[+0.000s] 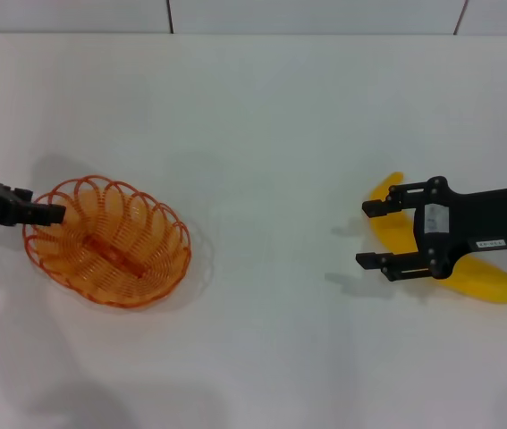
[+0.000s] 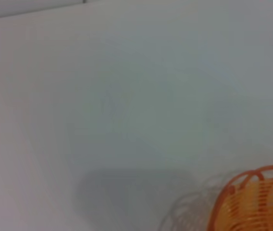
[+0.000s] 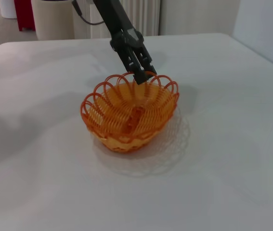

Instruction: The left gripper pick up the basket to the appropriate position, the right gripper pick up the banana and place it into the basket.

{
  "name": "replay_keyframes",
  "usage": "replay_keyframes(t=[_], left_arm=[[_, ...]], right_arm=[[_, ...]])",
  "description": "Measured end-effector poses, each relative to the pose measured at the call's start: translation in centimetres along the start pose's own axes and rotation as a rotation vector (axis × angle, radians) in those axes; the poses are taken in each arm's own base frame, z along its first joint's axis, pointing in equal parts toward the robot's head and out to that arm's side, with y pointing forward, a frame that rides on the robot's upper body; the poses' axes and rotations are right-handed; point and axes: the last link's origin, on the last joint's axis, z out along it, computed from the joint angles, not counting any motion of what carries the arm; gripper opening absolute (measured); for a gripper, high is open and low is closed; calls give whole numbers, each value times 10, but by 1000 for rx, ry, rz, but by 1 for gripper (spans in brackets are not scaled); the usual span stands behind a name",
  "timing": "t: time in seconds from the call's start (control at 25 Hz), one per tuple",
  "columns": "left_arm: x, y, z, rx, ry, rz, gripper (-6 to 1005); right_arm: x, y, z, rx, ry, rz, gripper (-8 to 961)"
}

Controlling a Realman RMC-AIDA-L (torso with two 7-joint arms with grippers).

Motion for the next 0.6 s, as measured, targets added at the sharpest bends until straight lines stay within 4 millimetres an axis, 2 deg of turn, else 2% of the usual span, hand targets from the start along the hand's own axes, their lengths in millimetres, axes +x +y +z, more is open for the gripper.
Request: replay_keyframes(t=[0.6], left_arm=[[3, 4, 9, 4, 7, 16, 676]], right_arm=[[1, -1, 8, -34, 28, 0, 701]])
